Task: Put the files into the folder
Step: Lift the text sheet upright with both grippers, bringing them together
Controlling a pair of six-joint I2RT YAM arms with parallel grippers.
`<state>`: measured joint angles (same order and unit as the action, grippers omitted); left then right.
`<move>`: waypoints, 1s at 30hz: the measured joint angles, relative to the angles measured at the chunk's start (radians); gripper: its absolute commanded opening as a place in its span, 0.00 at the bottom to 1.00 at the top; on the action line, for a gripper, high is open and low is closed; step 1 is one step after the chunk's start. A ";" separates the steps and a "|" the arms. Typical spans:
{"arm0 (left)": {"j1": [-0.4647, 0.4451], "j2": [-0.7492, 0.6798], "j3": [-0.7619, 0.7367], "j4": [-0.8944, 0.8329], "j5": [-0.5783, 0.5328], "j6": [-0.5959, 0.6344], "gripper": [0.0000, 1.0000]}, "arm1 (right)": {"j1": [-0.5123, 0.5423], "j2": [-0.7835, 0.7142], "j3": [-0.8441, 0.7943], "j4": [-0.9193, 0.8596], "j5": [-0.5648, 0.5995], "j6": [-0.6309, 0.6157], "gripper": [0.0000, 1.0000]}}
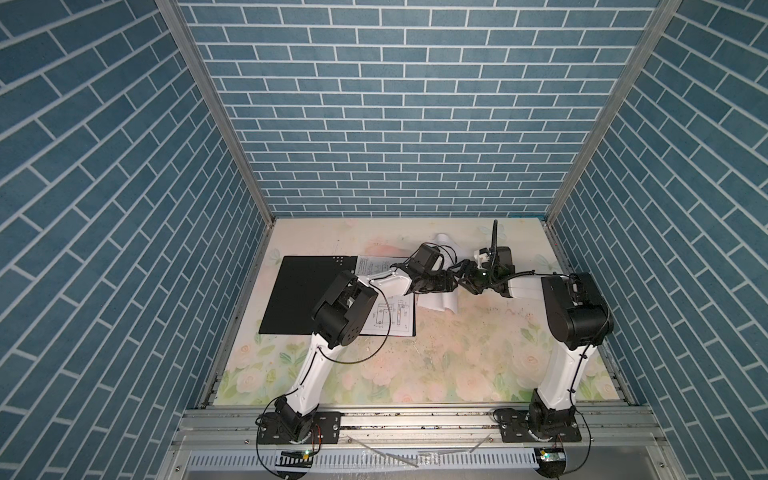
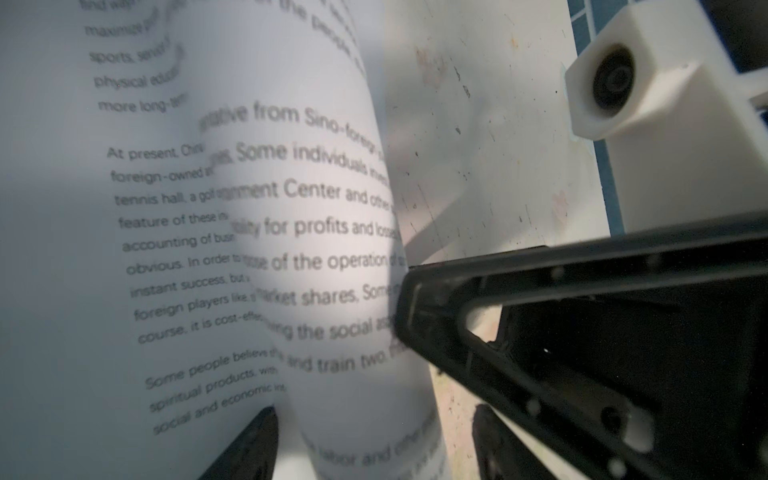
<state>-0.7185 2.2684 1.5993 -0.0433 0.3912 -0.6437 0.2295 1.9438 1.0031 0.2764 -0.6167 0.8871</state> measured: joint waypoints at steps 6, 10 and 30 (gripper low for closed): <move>0.001 0.002 -0.016 0.016 0.022 -0.008 0.55 | 0.000 0.000 0.000 0.000 0.000 0.007 0.74; 0.005 0.002 -0.029 0.034 0.032 -0.016 0.54 | 0.000 -0.001 0.000 -0.002 0.000 0.007 0.75; 0.027 0.002 -0.082 0.138 0.097 -0.076 0.49 | -0.072 -0.111 -0.104 -0.045 0.027 -0.005 0.81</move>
<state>-0.6910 2.2704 1.5169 0.0948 0.4877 -0.7200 0.1577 1.8324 0.8989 0.2310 -0.5896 0.8825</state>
